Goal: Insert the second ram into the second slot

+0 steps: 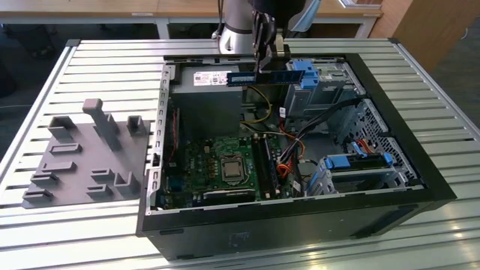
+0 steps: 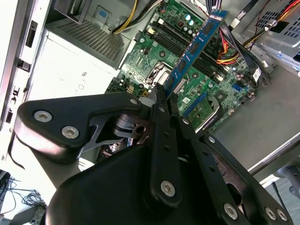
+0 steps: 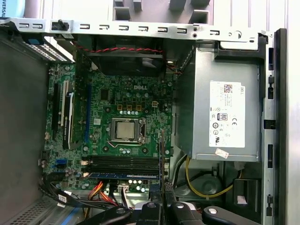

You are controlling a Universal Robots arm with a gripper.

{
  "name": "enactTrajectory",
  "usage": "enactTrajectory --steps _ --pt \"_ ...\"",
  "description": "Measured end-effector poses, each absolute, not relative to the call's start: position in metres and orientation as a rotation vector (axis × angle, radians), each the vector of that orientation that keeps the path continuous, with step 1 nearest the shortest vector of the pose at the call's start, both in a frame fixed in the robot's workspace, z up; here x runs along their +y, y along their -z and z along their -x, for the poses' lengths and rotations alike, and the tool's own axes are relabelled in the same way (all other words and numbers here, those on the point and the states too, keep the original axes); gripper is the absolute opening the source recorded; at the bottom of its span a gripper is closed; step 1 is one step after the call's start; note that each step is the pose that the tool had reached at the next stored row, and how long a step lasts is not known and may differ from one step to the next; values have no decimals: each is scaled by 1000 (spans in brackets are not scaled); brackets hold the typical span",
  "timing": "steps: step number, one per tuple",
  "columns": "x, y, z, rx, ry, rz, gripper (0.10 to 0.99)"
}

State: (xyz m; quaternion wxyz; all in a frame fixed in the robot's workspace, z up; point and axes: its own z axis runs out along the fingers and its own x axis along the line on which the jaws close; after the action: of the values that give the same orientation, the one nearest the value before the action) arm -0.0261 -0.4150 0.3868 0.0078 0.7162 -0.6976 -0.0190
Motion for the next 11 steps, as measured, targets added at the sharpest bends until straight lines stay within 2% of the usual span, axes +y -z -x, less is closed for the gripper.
enactTrajectory --steps 11 --pt "-419 -387 26 -2181 59 -2239 137"
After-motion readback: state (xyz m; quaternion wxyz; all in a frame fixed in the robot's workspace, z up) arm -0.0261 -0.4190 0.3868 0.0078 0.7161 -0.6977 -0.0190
